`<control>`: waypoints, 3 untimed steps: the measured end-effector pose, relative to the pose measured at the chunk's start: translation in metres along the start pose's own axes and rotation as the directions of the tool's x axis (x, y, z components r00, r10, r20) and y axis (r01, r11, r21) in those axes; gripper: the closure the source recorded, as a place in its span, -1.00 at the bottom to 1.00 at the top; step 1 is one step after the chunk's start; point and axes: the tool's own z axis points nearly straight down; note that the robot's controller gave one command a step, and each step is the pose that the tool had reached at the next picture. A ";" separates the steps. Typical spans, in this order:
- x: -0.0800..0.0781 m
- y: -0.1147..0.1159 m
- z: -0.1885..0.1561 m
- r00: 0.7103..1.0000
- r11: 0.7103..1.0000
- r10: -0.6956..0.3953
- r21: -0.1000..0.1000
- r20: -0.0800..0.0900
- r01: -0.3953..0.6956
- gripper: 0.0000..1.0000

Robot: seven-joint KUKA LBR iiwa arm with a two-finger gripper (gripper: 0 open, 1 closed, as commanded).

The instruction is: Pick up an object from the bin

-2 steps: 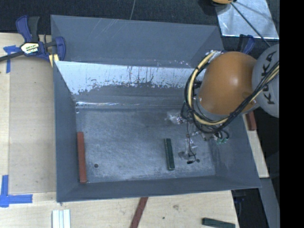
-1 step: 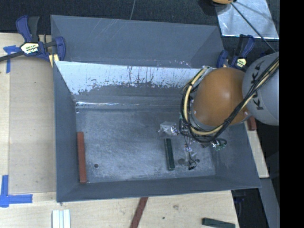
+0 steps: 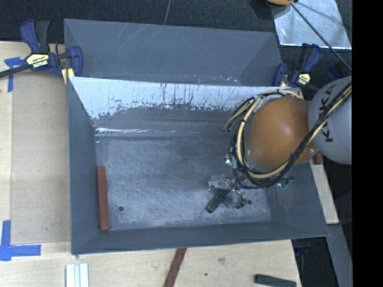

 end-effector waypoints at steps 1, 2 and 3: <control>0.000 0.000 0.000 1.000 1.000 0.000 0.000 0.000 0.000 1.00; 0.034 -0.019 -0.103 1.000 1.000 0.017 0.001 0.002 -0.017 1.00; 0.034 -0.019 -0.103 1.000 1.000 0.017 0.001 0.001 -0.017 1.00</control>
Offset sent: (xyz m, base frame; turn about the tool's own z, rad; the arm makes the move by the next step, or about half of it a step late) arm -0.0093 -0.0379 0.1034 0.0124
